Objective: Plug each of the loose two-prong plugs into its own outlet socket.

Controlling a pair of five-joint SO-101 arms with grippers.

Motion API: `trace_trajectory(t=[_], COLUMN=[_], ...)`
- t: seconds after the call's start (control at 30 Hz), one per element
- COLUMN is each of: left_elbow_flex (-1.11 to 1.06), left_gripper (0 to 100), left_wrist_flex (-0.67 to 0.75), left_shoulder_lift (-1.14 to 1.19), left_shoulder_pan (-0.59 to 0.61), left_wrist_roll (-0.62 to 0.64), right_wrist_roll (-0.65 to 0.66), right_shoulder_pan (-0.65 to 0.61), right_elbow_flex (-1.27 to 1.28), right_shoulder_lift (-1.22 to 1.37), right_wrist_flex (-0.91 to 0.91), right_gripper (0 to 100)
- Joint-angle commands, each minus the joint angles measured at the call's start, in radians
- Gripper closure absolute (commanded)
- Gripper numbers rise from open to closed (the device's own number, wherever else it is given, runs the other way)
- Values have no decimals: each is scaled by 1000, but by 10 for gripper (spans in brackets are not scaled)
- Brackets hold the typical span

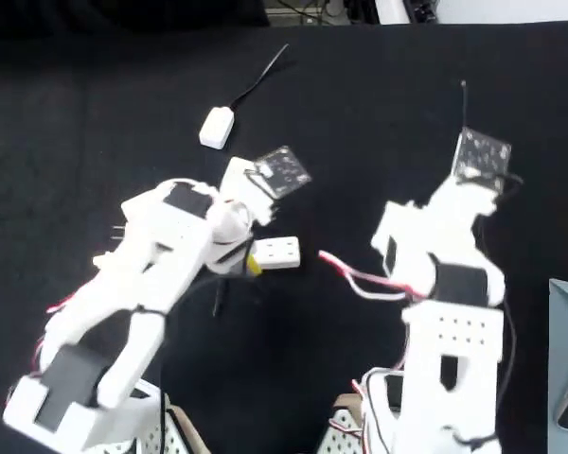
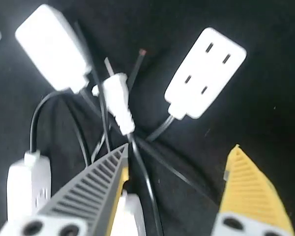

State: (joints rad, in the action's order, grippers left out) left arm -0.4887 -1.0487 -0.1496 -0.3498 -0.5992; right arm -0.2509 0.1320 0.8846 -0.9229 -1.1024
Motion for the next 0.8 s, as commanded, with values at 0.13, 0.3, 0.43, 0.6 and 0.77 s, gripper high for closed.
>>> trace_trajectory(t=[0.13, 0.3, 0.43, 0.6, 0.77], left_elbow_flex=[189, 259, 278, 285, 278], left_gripper=[690, 690, 690, 760, 905], left_wrist_flex=[3, 89, 115, 110, 107], left_shoulder_lift=[176, 310, 400, 414, 414], left_shoulder_pan=[-64, -56, -65, -61, -62], left_wrist_roll=[-28, -26, -25, -20, -17], right_wrist_roll=[9, 9, 9, 9, 9], right_shoulder_pan=[17, 12, 12, 12, 12], right_elbow_flex=[156, 211, 246, 285, 285], right_shoulder_lift=[-262, -346, -361, -367, -367], right_wrist_flex=[3, 5, 37, 78, 78], right_gripper=[986, 986, 986, 986, 986])
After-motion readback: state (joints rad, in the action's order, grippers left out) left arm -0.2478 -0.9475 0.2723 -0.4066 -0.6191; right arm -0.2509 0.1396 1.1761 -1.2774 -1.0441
